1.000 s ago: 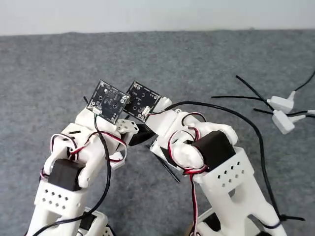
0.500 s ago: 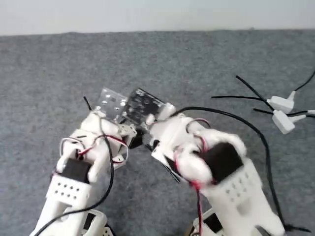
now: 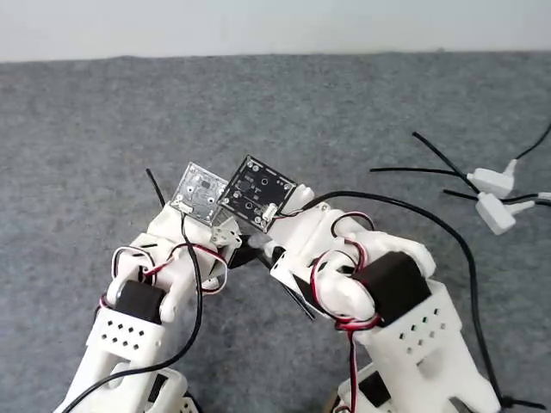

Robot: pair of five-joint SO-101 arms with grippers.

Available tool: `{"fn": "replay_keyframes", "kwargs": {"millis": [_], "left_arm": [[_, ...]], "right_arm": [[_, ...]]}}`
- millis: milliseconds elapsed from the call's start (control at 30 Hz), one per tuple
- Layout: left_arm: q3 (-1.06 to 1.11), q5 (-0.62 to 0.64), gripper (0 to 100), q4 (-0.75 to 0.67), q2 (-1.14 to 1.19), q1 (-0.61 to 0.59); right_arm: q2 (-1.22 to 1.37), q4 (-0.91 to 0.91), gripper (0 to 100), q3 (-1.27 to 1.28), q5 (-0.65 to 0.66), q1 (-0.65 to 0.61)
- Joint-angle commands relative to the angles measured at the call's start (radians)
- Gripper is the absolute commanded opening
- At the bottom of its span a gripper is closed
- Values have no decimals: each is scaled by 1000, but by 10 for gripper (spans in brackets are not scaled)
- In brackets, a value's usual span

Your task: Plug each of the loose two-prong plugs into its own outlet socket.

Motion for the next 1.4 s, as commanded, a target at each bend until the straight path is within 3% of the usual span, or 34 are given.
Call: {"fn": "replay_keyframes", "kwargs": {"millis": [0,300,567,933,1067,1267,1367], "left_arm": [[-8,-5,408,-28,-6,-5],[-27,-5,408,-77,-6,-167],[-45,9,408,6,-6,-399],[-36,183,408,75,-6,-704],[25,227,408,38,-8,-727],[131,233,408,-130,-6,-729],[140,235,408,-137,-6,-727]], "right_arm": [[-21,-56,9,21,8,-8],[-19,-90,9,54,8,-8],[-7,-111,9,54,5,-10],[426,-160,9,-120,-26,-128],[584,-160,9,-238,-55,-188],[773,-159,9,-390,-92,-243],[834,-159,9,-431,-120,-260]]}}
